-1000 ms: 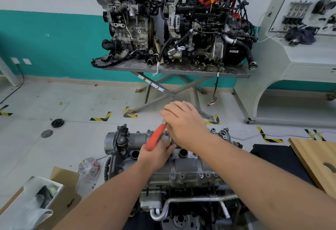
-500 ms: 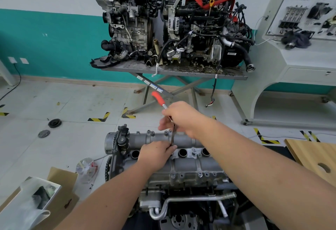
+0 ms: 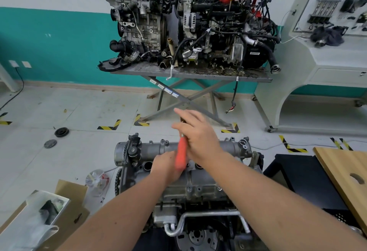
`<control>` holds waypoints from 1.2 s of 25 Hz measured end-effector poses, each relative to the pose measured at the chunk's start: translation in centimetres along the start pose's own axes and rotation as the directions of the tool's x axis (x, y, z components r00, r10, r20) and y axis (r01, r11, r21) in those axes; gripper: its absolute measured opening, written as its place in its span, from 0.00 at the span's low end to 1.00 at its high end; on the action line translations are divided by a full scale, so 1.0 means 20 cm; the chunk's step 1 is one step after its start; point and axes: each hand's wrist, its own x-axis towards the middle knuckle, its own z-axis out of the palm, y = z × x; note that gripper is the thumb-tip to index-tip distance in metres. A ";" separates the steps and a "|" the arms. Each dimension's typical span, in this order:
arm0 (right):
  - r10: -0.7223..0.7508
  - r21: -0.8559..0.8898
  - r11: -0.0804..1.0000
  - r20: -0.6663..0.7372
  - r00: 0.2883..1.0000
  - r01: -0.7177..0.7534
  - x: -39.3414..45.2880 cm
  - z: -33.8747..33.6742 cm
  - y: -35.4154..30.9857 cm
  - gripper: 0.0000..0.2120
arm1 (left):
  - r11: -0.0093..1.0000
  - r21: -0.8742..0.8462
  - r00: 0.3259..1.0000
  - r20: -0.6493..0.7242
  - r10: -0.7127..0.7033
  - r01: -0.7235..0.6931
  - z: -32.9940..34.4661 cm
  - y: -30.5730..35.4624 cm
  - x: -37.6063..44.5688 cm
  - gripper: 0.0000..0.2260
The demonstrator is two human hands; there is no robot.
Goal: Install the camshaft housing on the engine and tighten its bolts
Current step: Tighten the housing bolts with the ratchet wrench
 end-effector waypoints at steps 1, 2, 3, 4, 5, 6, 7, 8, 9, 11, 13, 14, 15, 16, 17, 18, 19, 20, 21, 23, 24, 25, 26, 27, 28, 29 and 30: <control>-0.082 -0.112 0.990 0.068 0.994 0.089 0.03 -0.01 0.00 0.12 | 1.000 -0.003 1.000 -0.003 0.024 -0.024 0.00 0.00 0.00 0.14; -0.100 -0.202 0.971 0.158 0.982 0.131 0.07 -0.03 -0.01 0.11 | 0.998 0.047 0.999 -0.009 0.053 -0.053 0.00 0.00 0.00 0.14; -0.072 -0.287 0.946 0.265 0.962 0.150 0.10 -0.04 -0.02 0.12 | 0.993 0.100 0.998 -0.013 0.066 -0.064 0.00 0.01 0.00 0.14; -0.015 -0.357 0.920 0.373 0.928 0.159 0.12 -0.06 -0.03 0.18 | 0.991 0.126 0.998 -0.012 0.058 -0.056 -0.01 0.00 0.00 0.15; 0.038 -0.392 0.904 0.467 0.883 0.169 0.14 -0.08 -0.03 0.25 | 0.990 0.128 0.999 -0.002 0.052 -0.052 -0.01 0.00 0.00 0.16; 0.069 -0.396 0.901 0.532 0.844 0.177 0.16 -0.10 -0.04 0.29 | 0.991 0.123 0.999 0.006 0.050 -0.050 -0.01 -0.01 0.00 0.16; 0.080 -0.380 0.907 0.576 0.813 0.180 0.18 -0.12 -0.04 0.29 | 0.992 0.115 0.999 0.013 0.047 -0.048 0.00 -0.01 0.00 0.16; 0.093 -0.362 0.916 0.610 0.787 0.172 0.21 -0.13 -0.04 0.27 | 0.993 0.112 0.999 0.020 0.043 -0.045 0.00 -0.02 0.00 0.16; 0.108 -0.348 0.925 0.631 0.768 0.155 0.23 -0.15 -0.04 0.24 | 0.993 0.109 0.999 0.028 0.042 -0.045 0.00 -0.02 0.00 0.17; 0.171 -0.328 0.942 0.642 0.747 0.066 0.28 -0.14 -0.06 0.19 | 0.992 0.115 0.999 0.028 0.038 -0.042 0.01 -0.02 0.01 0.17; 0.312 -0.299 0.942 0.625 0.716 -0.150 0.31 -0.13 -0.08 0.15 | 0.991 0.127 0.999 0.024 0.039 -0.042 0.01 -0.02 0.00 0.17; 0.413 -0.236 0.909 0.615 0.671 -0.344 0.31 -0.12 -0.07 0.13 | 0.991 0.131 0.999 0.023 0.038 -0.041 0.01 -0.02 0.00 0.17; 0.520 -0.099 0.797 0.616 0.592 -0.596 0.31 -0.12 -0.06 0.12 | 0.990 0.133 0.999 0.019 0.040 -0.043 0.01 -0.02 0.00 0.18; 0.593 0.103 0.563 0.641 0.488 -0.820 0.31 -0.12 -0.06 0.09 | 0.990 0.136 0.999 0.018 0.043 -0.045 0.00 -0.02 0.00 0.18; 0.616 0.301 0.242 0.687 0.385 -0.923 0.29 -0.12 -0.06 0.07 | 0.990 0.136 0.999 0.020 0.045 -0.047 0.00 -0.02 0.00 0.18; 0.610 0.460 -0.066 0.721 0.329 -0.886 0.27 -0.12 -0.06 0.06 | 0.990 0.130 0.999 0.028 0.042 -0.046 0.00 -0.02 0.00 0.18; 0.618 0.577 -0.283 0.721 0.315 -0.766 0.25 -0.12 -0.06 0.07 | 0.992 0.120 0.999 0.034 0.038 -0.042 0.00 -0.02 0.01 0.18; 0.640 0.670 -0.406 0.694 0.329 -0.622 0.21 -0.10 -0.05 0.08 | 0.993 0.109 0.999 0.038 0.029 -0.033 0.00 -0.02 0.00 0.19; 0.664 0.741 -0.454 0.652 0.366 -0.495 0.17 -0.08 -0.05 0.09 | 0.994 0.103 0.999 0.038 0.020 -0.024 0.00 -0.02 0.00 0.20; 0.675 0.826 -0.345 0.548 0.494 -0.445 0.10 -0.05 -0.08 0.09 | 0.995 0.100 1.000 0.021 0.018 -0.020 0.00 -0.02 0.01 0.21; 0.673 0.827 -0.115 0.473 0.569 -0.551 0.07 -0.03 -0.09 0.08 | 0.994 0.113 1.000 0.025 0.013 -0.016 0.00 -0.02 0.01 0.20; 0.644 0.744 0.224 0.371 0.669 -0.629 0.03 -0.02 -0.09 0.07 | 0.991 0.130 1.000 0.023 0.015 -0.017 0.00 -0.02 0.01 0.19; 0.551 0.590 0.564 0.253 0.795 -0.578 0.00 -0.01 -0.09 0.10 | 0.991 0.133 1.000 0.028 0.012 -0.015 0.00 -0.02 0.00 0.16; 0.404 0.423 0.799 0.148 0.903 -0.427 -0.02 0.01 -0.08 0.12 | 0.996 0.084 1.000 0.010 0.005 -0.006 0.01 -0.02 0.00 0.12; 0.240 0.261 0.930 0.097 0.966 -0.258 -0.02 0.01 -0.06 0.13 | 1.000 -0.006 1.000 -0.013 -0.001 0.001 0.01 -0.02 0.00 0.10; 0.089 0.088 0.991 0.088 0.992 -0.097 0.00 0.00 -0.05 0.14 | 0.997 -0.078 0.999 -0.051 0.001 -0.005 0.01 -0.01 -0.01 0.11; -0.018 -0.071 0.997 0.123 0.992 0.027 0.02 0.00 -0.04 0.13 | 0.996 -0.081 0.997 -0.071 0.029 -0.035 0.01 -0.01 0.00 0.12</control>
